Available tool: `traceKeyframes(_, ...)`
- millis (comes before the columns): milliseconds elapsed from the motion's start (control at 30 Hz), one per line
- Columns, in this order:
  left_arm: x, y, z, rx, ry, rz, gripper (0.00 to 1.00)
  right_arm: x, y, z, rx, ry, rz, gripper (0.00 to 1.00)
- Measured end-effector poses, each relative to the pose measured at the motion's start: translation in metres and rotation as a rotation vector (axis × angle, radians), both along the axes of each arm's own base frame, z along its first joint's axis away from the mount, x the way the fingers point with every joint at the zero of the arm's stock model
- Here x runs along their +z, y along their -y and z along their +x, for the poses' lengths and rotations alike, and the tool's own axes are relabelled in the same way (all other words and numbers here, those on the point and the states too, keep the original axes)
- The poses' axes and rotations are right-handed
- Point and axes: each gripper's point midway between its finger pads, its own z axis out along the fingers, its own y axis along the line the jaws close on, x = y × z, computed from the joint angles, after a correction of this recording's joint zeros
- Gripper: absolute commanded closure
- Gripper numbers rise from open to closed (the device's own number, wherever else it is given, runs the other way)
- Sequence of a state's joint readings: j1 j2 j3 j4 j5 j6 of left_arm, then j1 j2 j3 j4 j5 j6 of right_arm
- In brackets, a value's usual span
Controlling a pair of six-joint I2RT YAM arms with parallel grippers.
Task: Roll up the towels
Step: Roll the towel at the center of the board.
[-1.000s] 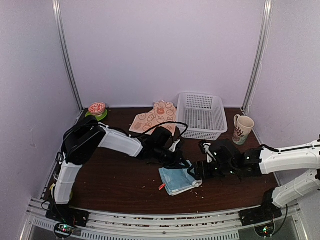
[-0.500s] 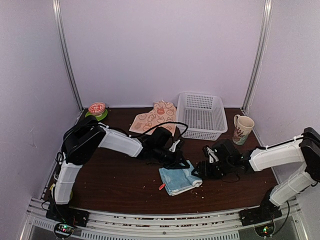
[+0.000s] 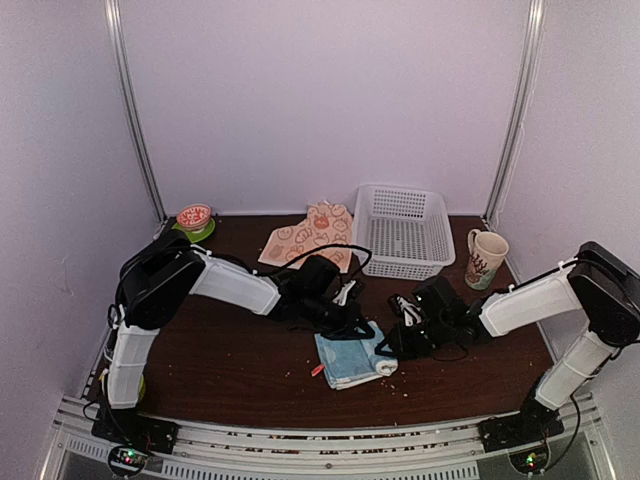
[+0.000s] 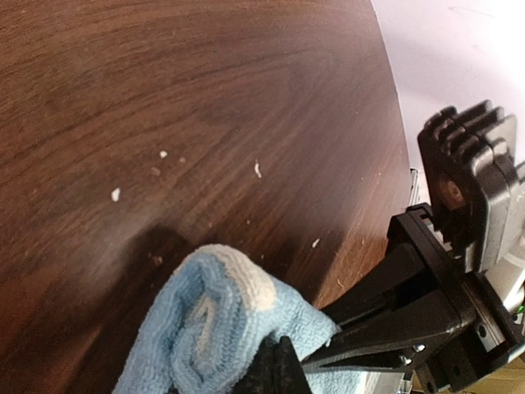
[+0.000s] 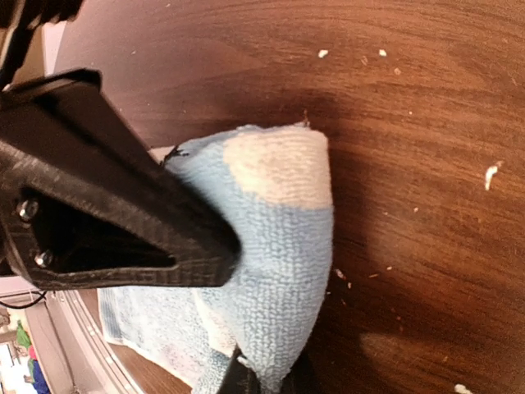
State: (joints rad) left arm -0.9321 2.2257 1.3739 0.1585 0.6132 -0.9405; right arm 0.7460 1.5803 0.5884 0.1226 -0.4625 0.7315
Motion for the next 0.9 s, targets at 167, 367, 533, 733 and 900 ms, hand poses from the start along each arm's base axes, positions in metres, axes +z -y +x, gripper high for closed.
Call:
traceKeyframes(167,0.006,-0.014,-0.006,0.002,0.011,0.038,1.0,0.002,0.009,0.002,0.008,0.017,-0.095,1.0)
traceKeyframes(367,0.018,-0.042,-0.018,0.016,0.042,0.094,1.0,0.008,0.039,0.008,0.001,0.057,-0.319,1.0)
traceKeyframes(533,0.015,-0.049,-0.017,0.033,0.061,0.122,1.0,0.007,0.061,0.006,0.009,0.067,-0.452,1.0)
traceKeyframes(733,0.012,-0.043,-0.01,0.042,0.066,0.13,1.0,0.01,0.07,0.004,0.027,0.089,-0.556,1.0)
traceKeyframes(900,0.01,-0.038,-0.007,0.04,0.066,0.126,1.0,0.011,0.072,0.005,0.039,0.103,-0.619,1.0)
